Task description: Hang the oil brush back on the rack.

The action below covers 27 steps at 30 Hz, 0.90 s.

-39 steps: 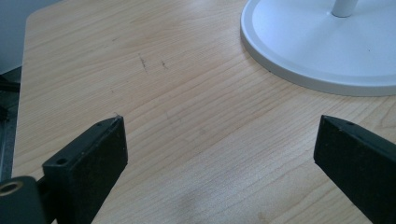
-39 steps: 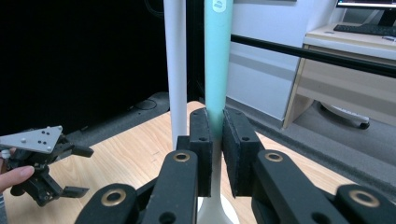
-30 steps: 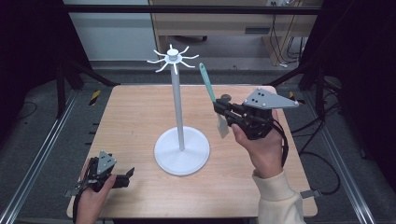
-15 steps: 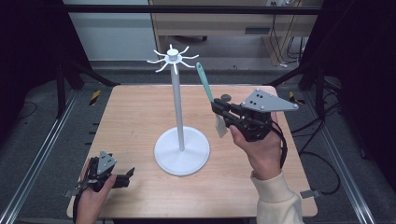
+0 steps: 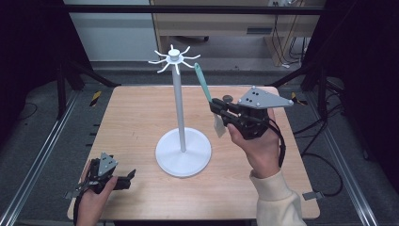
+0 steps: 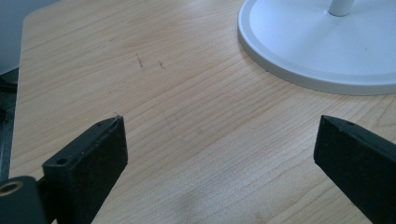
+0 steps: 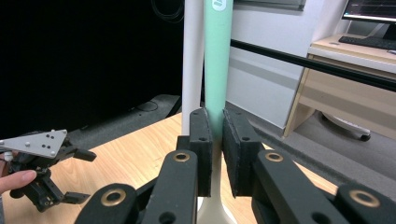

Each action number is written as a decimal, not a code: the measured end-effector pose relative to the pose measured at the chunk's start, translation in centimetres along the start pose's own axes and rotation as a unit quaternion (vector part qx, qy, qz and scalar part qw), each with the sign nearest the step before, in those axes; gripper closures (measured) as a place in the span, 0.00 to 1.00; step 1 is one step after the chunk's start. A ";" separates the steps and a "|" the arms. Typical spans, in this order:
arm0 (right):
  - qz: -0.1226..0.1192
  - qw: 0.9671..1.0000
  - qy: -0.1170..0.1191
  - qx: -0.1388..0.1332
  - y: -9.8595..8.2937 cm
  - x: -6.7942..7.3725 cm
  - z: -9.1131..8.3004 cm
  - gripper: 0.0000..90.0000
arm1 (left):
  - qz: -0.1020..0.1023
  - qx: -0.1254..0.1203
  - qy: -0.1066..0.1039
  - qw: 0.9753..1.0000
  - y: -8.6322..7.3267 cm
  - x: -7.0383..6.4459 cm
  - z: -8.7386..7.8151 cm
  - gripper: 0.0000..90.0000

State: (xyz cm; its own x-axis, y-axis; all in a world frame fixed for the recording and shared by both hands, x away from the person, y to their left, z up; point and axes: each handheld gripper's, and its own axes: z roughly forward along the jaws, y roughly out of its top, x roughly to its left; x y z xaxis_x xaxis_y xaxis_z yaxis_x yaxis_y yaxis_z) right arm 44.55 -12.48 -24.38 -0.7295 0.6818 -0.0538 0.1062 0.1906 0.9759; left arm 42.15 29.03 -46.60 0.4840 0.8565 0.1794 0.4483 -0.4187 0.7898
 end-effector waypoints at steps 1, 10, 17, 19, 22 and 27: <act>0.000 1.000 0.000 0.001 0.0 0.0 0.1 0.92 | 0.000 0.000 0.000 1.000 0.0 0.0 0.0 0.03; 0.002 1.000 0.007 0.009 0.0 0.1 1.0 0.92 | 0.001 0.000 -0.001 1.000 0.0 0.0 0.0 0.03; 0.007 1.000 0.012 0.008 -0.1 0.3 1.9 0.92 | 0.002 0.000 -0.001 1.000 0.0 -0.1 0.0 0.03; 0.009 1.000 0.013 0.007 -0.2 0.4 2.1 0.92 | 0.002 0.000 -0.001 1.000 0.0 -0.1 0.0 0.03; 0.009 1.000 0.005 0.002 -0.3 0.7 2.3 0.92 | 0.004 0.001 -0.003 1.000 0.0 -0.2 0.0 0.03; 0.009 1.000 0.001 -0.001 -0.4 0.9 2.5 0.92 | 0.005 0.002 -0.004 1.000 0.0 -0.2 0.0 0.03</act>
State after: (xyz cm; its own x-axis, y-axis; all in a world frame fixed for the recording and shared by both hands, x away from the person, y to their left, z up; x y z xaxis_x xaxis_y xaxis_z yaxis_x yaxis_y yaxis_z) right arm 45.59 -10.19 -25.32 -0.7291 0.6835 -0.0351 0.1186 0.1767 0.9771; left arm 42.09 28.84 -46.65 0.4948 0.8498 0.1815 0.4463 -0.4277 0.7860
